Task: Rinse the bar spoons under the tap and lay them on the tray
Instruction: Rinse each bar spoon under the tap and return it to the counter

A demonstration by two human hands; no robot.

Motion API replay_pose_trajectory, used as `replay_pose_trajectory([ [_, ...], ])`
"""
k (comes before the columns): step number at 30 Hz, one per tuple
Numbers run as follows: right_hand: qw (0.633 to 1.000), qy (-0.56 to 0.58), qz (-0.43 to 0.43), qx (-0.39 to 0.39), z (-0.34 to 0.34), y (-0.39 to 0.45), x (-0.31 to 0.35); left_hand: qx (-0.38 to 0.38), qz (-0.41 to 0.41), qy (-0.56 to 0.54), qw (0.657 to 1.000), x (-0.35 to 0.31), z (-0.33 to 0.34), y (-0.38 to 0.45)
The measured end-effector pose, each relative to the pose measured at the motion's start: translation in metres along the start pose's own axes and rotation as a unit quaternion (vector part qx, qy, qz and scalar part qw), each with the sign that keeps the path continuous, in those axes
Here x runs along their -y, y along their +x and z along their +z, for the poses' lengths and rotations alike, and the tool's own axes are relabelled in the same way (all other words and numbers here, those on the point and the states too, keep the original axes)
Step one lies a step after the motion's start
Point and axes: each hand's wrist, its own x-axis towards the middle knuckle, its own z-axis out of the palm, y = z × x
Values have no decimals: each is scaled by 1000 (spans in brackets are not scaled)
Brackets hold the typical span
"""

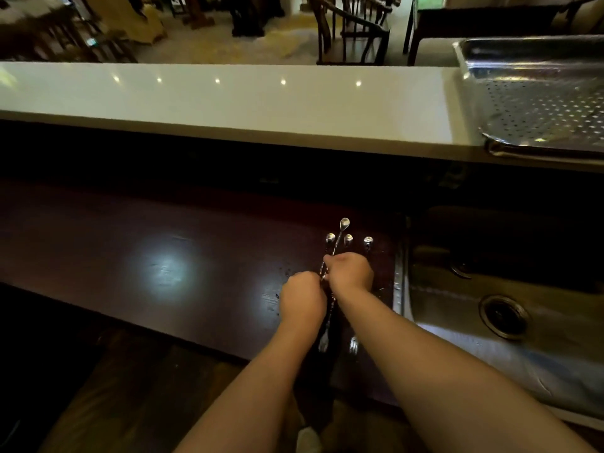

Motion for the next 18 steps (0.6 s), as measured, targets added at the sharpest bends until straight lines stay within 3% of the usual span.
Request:
replay_pose_trajectory([
  [8, 996, -80, 12, 22, 56, 1, 8, 16, -38, -25, 999, 48, -1, 15],
  [18, 981, -193, 22, 5, 73, 8, 5, 39, -46, -42, 997, 59, 14, 25],
])
